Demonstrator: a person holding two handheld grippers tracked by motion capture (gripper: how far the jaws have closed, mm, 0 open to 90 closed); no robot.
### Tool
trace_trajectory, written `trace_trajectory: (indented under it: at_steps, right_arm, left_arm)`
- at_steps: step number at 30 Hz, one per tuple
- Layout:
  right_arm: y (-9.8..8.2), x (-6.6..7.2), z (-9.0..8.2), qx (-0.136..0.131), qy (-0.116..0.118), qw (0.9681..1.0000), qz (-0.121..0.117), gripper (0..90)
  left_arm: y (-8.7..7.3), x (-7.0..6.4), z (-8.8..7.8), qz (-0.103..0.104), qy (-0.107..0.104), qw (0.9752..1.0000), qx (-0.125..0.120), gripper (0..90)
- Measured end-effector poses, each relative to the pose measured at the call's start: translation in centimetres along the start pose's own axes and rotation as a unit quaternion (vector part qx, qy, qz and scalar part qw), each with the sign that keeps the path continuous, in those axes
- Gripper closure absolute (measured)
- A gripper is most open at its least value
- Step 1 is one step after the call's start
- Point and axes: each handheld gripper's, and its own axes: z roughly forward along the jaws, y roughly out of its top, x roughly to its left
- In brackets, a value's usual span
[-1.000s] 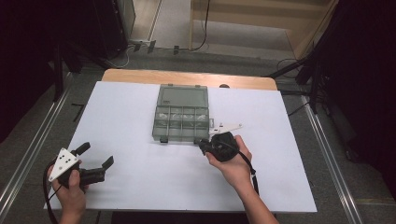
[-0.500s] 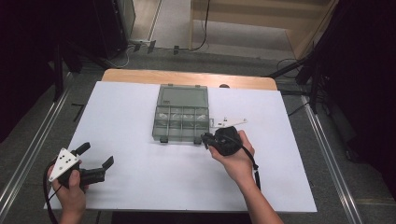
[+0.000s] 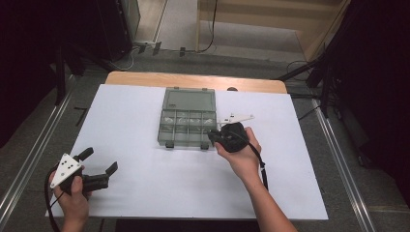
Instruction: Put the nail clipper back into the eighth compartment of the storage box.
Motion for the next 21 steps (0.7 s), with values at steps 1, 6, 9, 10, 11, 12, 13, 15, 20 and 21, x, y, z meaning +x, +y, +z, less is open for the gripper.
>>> trace_trajectory:
  at_steps: [1, 6, 9, 10, 11, 12, 13, 15, 20, 21]
  right_arm:
    - [0.0, 0.0, 0.0, 0.0, 0.0, 1.0, 0.0, 82.1]
    - [0.5, -0.4, 0.6, 0.0, -0.004, 1.0, 0.003, 82.1]
    - [0.6, -0.6, 0.8, 0.0, -0.007, 1.0, 0.003, 82.1]
    - [0.7, -0.7, 0.8, 0.0, -0.008, 1.0, 0.001, 82.1]
    - [0.8, -1.0, 1.0, 0.0, -0.01, 0.9999, 0.003, 82.0]
    - [0.8, -1.0, 1.1, 0.001, -0.011, 0.9999, 0.003, 82.0]
    - [0.8, -1.1, 1.1, 0.001, -0.012, 0.9999, 0.004, 82.0]
    - [0.9, -1.2, 1.2, 0.002, -0.011, 0.9999, 0.004, 82.1]
    - [1.0, -1.6, 1.9, 0.002, -0.016, 0.9999, 0.002, 82.0]
    - [1.0, -1.6, 2.1, 0.002, -0.017, 0.9999, 0.002, 82.0]
  left_arm:
    - [0.0, 0.0, 0.0, 0.0, 0.0, 1.0, 0.0, 0.0]
    - [0.0, 0.0, 0.0, 0.0, 0.0, 1.0, -0.001, 0.0]
    - [0.0, 0.0, 0.0, -0.001, 0.0, 1.0, -0.002, 0.0]
    - [0.0, 0.0, 0.0, -0.001, 0.0, 1.0, -0.002, 0.0]
    - [0.0, 0.0, 0.0, -0.001, 0.0, 1.0, -0.002, 0.0]
    - [0.0, 0.0, 0.0, 0.0, 0.0, 1.0, -0.001, 0.0]
    - [0.0, 0.0, 0.0, 0.0, 0.0, 1.0, -0.001, 0.0]
    - [0.0, 0.0, 0.0, -0.001, 0.0, 1.0, -0.001, 0.0]
    - [0.0, 0.0, 0.0, 0.0, 0.0, 1.0, 0.0, 0.0]
    - [0.0, 0.0, 0.0, 0.0, 0.0, 1.0, 0.0, 0.0]
